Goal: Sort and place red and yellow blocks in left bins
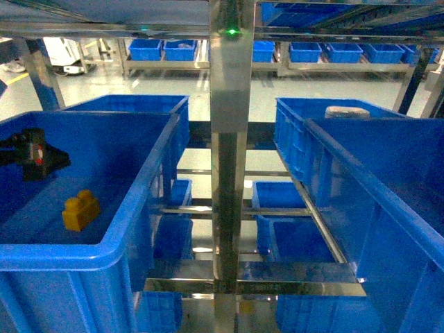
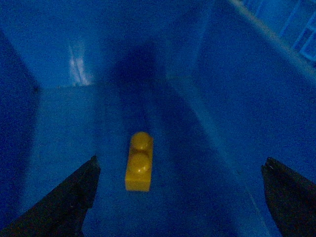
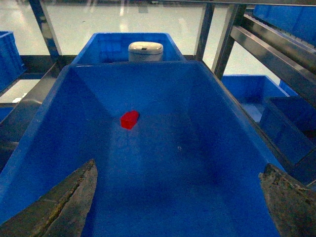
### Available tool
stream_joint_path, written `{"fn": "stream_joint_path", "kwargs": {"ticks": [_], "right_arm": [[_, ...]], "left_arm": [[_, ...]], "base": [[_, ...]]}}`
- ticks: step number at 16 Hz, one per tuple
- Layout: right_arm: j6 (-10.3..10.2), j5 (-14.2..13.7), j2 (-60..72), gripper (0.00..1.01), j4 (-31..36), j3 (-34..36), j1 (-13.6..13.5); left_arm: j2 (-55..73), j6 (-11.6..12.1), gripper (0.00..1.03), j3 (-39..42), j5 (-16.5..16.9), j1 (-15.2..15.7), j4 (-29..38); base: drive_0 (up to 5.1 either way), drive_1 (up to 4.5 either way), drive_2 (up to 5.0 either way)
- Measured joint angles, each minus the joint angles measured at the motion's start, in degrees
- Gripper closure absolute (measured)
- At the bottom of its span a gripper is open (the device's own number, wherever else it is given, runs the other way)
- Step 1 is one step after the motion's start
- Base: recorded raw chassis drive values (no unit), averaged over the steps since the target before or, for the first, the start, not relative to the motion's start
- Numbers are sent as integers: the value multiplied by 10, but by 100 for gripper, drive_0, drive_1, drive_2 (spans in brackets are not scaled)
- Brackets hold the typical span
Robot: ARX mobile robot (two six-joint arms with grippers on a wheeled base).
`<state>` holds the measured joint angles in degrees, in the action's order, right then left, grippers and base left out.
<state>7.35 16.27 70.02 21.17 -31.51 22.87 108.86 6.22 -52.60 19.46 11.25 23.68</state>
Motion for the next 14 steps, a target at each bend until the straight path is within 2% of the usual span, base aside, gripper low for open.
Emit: {"fn": "stream_joint_path", "kwargs": {"ticks": [3,6,10,14], "right_arm": [[0,0,0,3,0,0,0],[0,0,0,3,0,0,0],[0,0,0,3,0,0,0],[0,0,0,3,0,0,0]], "left_arm": [[-62,-19,5,47,12,-17,2],[-82,-27,5,99,12,-27,12],[-144,-44,5,129,16,-44,18],[-220,-52,5,204,16,-55,9]], "base": [[0,0,0],[0,0,0],[0,0,0],[0,0,0]]}}
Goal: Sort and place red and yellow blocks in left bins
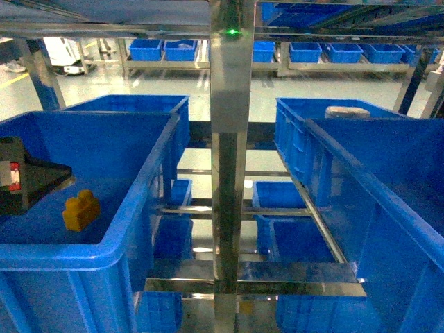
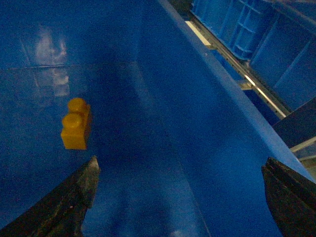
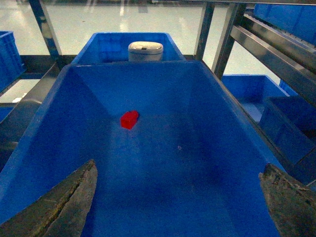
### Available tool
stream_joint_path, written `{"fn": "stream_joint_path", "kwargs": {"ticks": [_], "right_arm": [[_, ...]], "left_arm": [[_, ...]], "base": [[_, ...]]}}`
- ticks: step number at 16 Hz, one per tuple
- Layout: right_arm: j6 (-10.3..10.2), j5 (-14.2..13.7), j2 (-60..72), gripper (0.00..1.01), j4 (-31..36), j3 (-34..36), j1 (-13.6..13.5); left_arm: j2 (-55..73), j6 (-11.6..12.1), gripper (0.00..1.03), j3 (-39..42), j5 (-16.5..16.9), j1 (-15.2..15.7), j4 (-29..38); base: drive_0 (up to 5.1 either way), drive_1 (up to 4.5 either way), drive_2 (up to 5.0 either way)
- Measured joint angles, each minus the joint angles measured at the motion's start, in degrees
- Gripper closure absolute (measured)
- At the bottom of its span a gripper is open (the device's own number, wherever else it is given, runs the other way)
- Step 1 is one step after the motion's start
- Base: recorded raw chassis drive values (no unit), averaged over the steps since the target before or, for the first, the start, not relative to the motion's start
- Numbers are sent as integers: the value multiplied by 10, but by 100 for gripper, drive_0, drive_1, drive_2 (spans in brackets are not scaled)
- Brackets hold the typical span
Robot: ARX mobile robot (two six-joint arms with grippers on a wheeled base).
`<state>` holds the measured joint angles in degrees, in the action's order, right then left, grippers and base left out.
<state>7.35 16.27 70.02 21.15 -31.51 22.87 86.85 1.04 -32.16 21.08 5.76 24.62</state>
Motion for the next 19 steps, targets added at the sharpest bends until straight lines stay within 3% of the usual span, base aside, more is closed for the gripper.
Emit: {"fn": "stream_joint_path", "kwargs": {"ticks": [5,18,19], "right_arm": [[0,0,0,3,0,0,0],[0,0,0,3,0,0,0],[-16,26,11,9,107,25,-1]], "left_arm": [[-141,-39,5,64,8,4,-9],[-138,-43,5,64,8,4,-12],[-138,-43,5,64,8,4,-12]], "base": [[0,0,0],[0,0,0],[0,0,0]]}}
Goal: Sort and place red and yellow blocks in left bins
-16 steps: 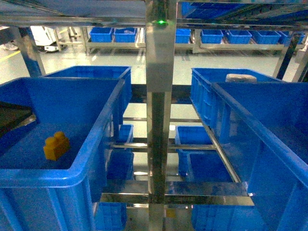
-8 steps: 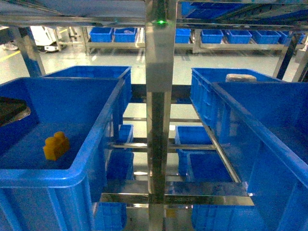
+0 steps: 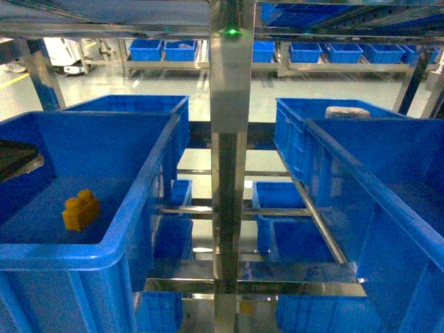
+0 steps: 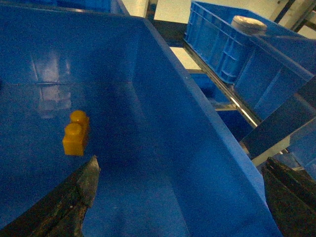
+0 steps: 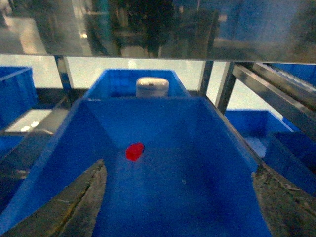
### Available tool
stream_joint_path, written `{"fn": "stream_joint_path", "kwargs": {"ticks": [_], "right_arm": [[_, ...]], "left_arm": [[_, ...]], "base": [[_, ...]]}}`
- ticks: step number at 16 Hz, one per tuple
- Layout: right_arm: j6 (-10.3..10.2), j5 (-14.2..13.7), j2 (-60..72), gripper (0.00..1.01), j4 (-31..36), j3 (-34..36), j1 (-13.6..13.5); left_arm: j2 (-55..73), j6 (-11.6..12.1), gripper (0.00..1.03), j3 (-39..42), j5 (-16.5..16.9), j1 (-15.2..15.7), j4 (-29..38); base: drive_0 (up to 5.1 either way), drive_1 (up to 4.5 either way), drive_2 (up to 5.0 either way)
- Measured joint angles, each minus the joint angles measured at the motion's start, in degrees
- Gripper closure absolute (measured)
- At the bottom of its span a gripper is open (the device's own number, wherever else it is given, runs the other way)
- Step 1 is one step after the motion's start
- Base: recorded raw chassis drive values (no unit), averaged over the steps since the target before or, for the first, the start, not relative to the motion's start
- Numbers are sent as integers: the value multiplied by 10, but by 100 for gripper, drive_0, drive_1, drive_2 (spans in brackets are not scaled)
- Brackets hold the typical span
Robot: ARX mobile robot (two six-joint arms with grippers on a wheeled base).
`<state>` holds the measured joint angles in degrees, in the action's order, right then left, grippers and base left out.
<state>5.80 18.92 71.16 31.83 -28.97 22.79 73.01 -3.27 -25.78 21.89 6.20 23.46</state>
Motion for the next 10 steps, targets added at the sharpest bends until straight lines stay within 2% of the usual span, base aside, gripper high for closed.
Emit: {"fn": "stream_joint_path", "kwargs": {"ticks": [1,2,3,4,5,7,8,10], "right_arm": [[-23,6,-7,20,86,42,-12],[-36,1,-36,33,141,98,-41],[-42,-16,-68,46,152,127,-61],[-46,-37,-99,59,151,145,-78],[-48,-52,-129,72,144,167,-95],[-50,-84,-176,97,119,205,-122],[-50,-92,-202,99,109,216,-134],[-51,-115,-255,99,80,235,-155]], "left_arm": [[21,9,12,34,-64,-15,144],[29,18,25,88,-144,-27,258],[12,22,37,136,-192,-46,325],[-10,22,50,153,-215,-59,385],[-31,23,63,162,-218,-61,388],[-78,23,88,207,-218,-62,336],[-117,22,101,211,-218,-62,320],[-182,23,101,225,-219,-62,277]], "base": [[0,0,0],[0,0,0],[0,0,0],[0,0,0],[0,0,0],[0,0,0],[0,0,0],[0,0,0]]}}
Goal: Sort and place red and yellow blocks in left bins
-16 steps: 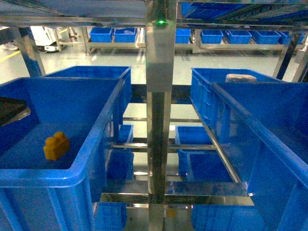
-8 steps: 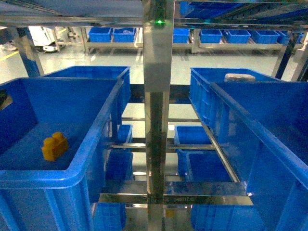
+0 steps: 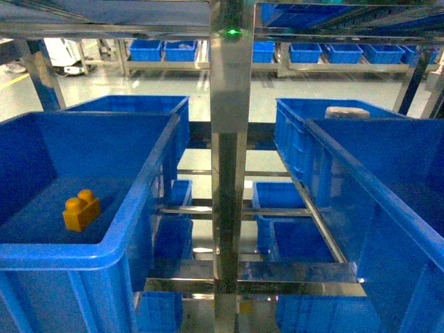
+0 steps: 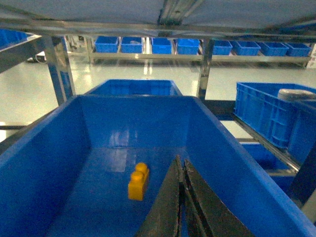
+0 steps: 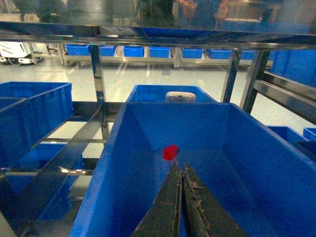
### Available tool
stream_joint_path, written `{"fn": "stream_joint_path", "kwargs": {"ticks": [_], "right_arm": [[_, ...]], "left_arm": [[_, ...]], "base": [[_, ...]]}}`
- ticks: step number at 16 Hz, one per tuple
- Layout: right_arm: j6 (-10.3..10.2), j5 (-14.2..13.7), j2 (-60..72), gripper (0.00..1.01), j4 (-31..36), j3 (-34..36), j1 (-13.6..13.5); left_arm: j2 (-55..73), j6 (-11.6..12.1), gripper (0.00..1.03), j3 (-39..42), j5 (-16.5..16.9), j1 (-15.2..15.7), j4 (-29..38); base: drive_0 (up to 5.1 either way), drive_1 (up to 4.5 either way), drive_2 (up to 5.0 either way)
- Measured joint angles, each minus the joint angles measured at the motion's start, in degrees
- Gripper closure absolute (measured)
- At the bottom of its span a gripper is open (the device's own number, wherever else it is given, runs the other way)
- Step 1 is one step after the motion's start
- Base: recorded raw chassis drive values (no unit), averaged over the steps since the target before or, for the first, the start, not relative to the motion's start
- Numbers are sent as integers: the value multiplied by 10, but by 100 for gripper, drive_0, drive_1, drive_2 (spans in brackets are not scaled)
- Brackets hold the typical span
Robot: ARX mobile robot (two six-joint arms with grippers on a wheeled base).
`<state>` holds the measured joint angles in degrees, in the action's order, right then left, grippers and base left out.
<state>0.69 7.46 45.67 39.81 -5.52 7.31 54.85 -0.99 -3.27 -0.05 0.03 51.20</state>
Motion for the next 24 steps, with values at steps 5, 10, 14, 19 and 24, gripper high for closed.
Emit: {"fn": "stream_joint_path", "kwargs": {"ticks": [5,10,14,19,24], "right_arm": [[-2,-68,-94,99,-55,48,-76],[-2,-73,-215,99,-159,48,-75],[-2,-73,-286,99,-227,48,-75],[-2,-73,-346,99,-287,48,-75],[-2,-75,-454,99,-403,47,-75]], "left_arm": [[-153,0,101,24,1,0,-133],[-283,1,101,24,0,0,-249],[-360,1,101,24,0,0,-324],[-427,1,101,24,0,0,-389],[-542,2,101,24,2,-1,-501]], "base": [[0,0,0],[0,0,0],[0,0,0],[0,0,0],[0,0,0]]}}
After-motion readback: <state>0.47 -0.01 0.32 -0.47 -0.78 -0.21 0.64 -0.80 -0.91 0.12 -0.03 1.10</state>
